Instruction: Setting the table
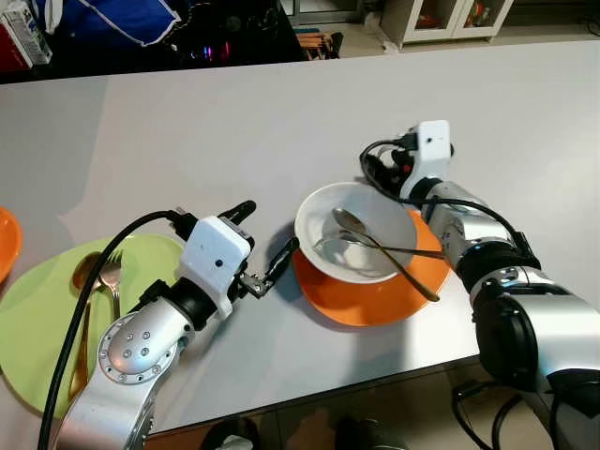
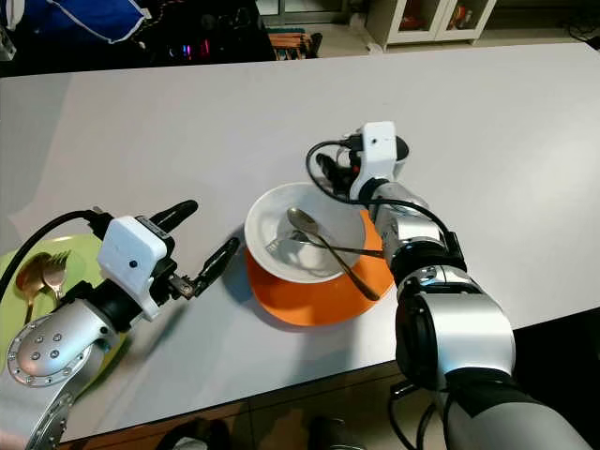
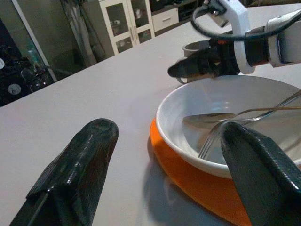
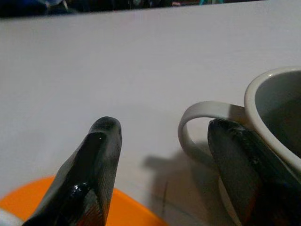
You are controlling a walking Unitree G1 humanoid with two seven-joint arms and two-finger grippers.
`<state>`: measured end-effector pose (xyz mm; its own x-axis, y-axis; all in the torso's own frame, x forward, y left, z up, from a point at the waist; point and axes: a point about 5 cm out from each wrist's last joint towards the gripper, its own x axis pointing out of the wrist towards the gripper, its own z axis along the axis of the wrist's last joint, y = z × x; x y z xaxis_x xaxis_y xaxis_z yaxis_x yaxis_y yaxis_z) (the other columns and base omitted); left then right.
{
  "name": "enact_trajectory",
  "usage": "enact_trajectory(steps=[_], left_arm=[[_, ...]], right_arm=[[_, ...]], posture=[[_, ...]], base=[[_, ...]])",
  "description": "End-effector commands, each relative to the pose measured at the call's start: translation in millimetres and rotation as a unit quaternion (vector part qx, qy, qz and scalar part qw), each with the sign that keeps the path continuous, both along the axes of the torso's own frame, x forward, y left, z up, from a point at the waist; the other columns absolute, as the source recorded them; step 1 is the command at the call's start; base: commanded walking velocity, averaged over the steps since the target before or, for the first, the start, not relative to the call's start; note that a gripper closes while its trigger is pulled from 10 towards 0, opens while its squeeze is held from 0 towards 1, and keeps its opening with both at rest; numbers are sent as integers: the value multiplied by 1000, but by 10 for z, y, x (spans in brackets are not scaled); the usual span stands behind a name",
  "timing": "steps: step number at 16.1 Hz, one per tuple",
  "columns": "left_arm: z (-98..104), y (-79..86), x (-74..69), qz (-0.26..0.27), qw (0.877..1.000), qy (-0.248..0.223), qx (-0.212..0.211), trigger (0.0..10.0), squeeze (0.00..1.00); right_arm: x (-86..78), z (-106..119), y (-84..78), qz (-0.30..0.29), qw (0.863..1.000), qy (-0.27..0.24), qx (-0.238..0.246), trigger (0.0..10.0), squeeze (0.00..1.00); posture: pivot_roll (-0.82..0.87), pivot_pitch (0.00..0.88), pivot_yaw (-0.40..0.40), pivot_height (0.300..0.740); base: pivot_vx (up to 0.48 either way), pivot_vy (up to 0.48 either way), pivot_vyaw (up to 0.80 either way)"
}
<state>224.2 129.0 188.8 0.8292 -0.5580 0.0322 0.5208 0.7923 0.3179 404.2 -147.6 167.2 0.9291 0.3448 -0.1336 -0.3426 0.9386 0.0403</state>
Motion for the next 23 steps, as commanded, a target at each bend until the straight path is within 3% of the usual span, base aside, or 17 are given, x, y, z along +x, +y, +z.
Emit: enact_trajectory(steps=[1,9,12,17,23], left_arm=[[-19,-27,-19,-12,1000,1,6,10000,0],[-23,-19,-24,-7,1000,1,8,10000,0],[-24,-39,-10,-8,1000,-1,4,10000,0],[-29,-44,-23,-7,1000,-1,1,10000,0],[-31,-49,-10,-8,1000,-3,1,10000,0]], right_arm=[[-6,-59,-47,-24,999,13,-35,10000,0],[10,-76,81,-33,997,39,-53,10000,0],[42,-2,85,-46,997,54,-31,10000,0],[95,159,54,-47,990,82,-100,10000,0],[135,356,71,-39,990,90,-106,10000,0]], posture=[[77,146,-54,740],[75,145,-62,740],[64,141,-67,740],[59,141,-71,740],[55,136,-69,740]], base=[[0,0,0],[0,0,0],[0,0,0],[0,0,0],[0,0,0]])
